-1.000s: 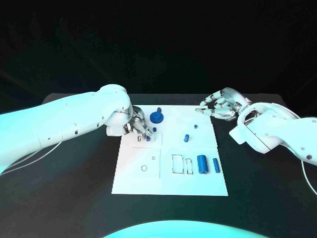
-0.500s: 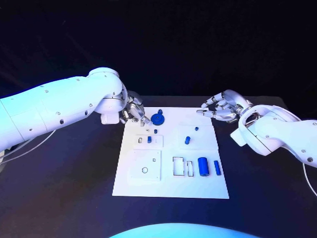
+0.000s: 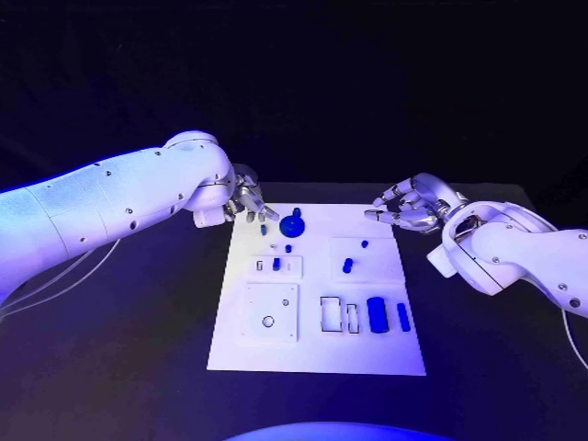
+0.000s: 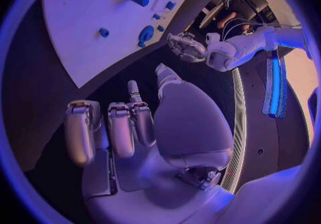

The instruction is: Assemble the parts on the task board

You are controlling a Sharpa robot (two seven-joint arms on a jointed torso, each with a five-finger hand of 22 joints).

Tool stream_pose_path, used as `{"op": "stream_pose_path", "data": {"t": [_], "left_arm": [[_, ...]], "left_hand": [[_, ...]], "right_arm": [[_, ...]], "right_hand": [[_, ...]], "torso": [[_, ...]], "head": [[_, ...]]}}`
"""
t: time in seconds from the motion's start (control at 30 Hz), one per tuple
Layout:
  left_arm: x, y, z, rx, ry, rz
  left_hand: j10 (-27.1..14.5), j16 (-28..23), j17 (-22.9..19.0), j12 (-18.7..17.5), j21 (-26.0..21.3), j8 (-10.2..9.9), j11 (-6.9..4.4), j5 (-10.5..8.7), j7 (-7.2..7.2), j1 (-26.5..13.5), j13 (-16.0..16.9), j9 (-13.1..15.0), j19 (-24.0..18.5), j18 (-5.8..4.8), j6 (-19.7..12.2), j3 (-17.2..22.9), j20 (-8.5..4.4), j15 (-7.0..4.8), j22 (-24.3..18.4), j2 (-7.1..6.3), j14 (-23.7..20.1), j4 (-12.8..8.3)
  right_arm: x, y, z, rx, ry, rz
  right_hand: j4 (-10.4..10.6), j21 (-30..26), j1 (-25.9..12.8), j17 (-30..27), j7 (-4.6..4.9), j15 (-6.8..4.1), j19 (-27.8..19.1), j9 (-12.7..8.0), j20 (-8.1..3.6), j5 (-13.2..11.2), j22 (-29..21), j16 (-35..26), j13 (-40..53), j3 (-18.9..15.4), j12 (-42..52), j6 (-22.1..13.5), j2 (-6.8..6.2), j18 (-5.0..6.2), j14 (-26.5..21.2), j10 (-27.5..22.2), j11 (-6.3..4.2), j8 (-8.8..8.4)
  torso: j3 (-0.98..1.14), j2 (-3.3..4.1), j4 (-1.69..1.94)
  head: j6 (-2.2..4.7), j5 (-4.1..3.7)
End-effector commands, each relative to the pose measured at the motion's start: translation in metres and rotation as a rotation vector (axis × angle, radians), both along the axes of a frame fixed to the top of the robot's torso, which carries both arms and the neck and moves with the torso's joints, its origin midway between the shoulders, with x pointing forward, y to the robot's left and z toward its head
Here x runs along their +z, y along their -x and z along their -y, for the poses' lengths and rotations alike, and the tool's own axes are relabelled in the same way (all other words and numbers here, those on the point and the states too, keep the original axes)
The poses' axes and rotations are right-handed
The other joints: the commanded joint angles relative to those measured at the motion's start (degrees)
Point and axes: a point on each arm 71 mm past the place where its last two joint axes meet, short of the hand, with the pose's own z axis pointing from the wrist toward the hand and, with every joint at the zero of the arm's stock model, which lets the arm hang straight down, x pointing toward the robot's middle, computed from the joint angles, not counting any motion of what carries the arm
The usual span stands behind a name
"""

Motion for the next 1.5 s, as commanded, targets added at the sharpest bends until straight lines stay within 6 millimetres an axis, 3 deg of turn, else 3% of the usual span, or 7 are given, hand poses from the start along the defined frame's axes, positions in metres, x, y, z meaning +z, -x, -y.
{"op": "stream_pose_path", "data": {"t": [0.03,0.4,0.7,0.93,1.2,1.5], "left_arm": [[0.002,-0.006,0.001,-0.022,-0.007,0.065],[-0.014,-0.015,-0.003,-0.003,-0.044,0.016],[-0.026,-0.018,-0.008,0.017,-0.053,-0.036],[-0.028,-0.02,-0.011,0.028,-0.053,-0.052],[-0.03,-0.019,-0.01,0.025,-0.04,-0.071],[-0.032,-0.017,-0.008,0.016,-0.028,-0.099]], "left_hand": [[-0.13,0.2,0.88,-0.32,-0.13,-0.28,0.24,0.3,0.07,-0.28,-0.08,-0.18,0.08,0.69,-0.09,-0.44,0.32,0.4,0.02,0.01,0.02,0.11],[0.18,0.74,1.5,-0.04,0.23,0.85,-0.12,0.22,-0.39,-1.32,-0.45,-0.97,0.62,0.6,2.13,-1.4,0.29,0.15,0.65,0.72,0.38,0.14],[0.27,1.02,1.85,0.08,0.35,1.44,-0.23,0.06,-0.54,-2.18,-0.61,-1.29,0.77,0.56,2.93,-2.03,0.21,0.06,0.86,1.11,0.55,0.15],[0.27,1.05,1.82,0.13,0.37,1.69,-0.27,0.03,-0.59,-2.71,-0.7,-1.47,0.78,0.55,3.18,-2.3,0.17,0.02,0.89,1.56,0.53,0.16],[0.29,1.13,1.93,0.17,0.45,1.86,-0.3,0.04,-0.61,-2.82,-0.74,-1.52,0.9,0.52,3.38,-2.36,0.15,0.0,1.05,1.79,0.58,0.13],[0.43,1.51,2.4,0.34,0.71,2.99,-0.69,0.13,-1.09,-1.38,-0.96,-1.75,1.18,0.44,4.71,-2.36,-0.02,-0.3,1.5,2.22,0.8,-0.06]], "right_arm": [[0.0,0.001,-0.002,0.017,-0.001,0.008],[0.0,0.001,-0.003,0.019,-0.002,0.009],[0.0,0.001,-0.003,0.02,-0.002,0.009],[0.0,0.001,-0.003,0.02,-0.002,0.009],[0.0,0.001,-0.003,0.02,-0.002,0.008],[0.0,0.001,-0.003,0.021,-0.001,0.008]], "right_hand": [[-0.01,-0.33,-0.18,9.85,-0.04,0.08,3.24,0.09,0.06,0.32,11.31,-0.33,11.85,-0.22,-0.19,-0.55,0.25,1.07,4.76,2.94,-0.09,0.2],[-0.03,-0.29,-0.11,9.88,-0.04,0.08,3.26,0.1,0.06,0.39,11.33,-0.32,11.89,-0.22,-0.14,-0.56,0.32,1.06,4.77,2.98,-0.09,0.21],[-0.03,-0.3,-0.07,9.86,-0.04,0.08,3.25,0.1,0.06,0.43,11.33,-0.32,11.83,-0.23,-0.22,-0.57,0.37,1.07,4.76,2.93,-0.09,0.22],[-0.01,-0.34,-0.06,9.87,-0.04,0.08,3.24,0.11,0.06,0.46,11.3,-0.32,11.87,-0.22,-0.17,-0.57,0.44,1.07,4.77,2.96,-0.09,0.23],[-0.01,-0.34,-0.06,9.87,-0.04,0.08,3.24,0.11,0.06,0.46,11.3,-0.32,11.87,-0.22,-0.17,-0.57,0.44,1.07,4.77,2.96,-0.09,0.23],[-0.01,-0.34,-0.06,9.87,-0.04,0.08,3.24,0.11,0.06,0.46,11.3,-0.32,11.87,-0.22,-0.17,-0.57,0.44,1.07,4.77,2.96,-0.09,0.23]], "torso": [[-0.09,0.27,-0.26],[-0.1,0.36,-0.29],[-0.11,0.26,-0.3],[-0.14,0.19,-0.15],[-0.09,0.21,-0.27],[-0.06,0.21,-0.16]], "head": [[0.3,0.11],[0.18,0.19],[0.18,-0.17],[0.27,-0.35],[0.18,-0.12],[0.16,-0.03]]}}
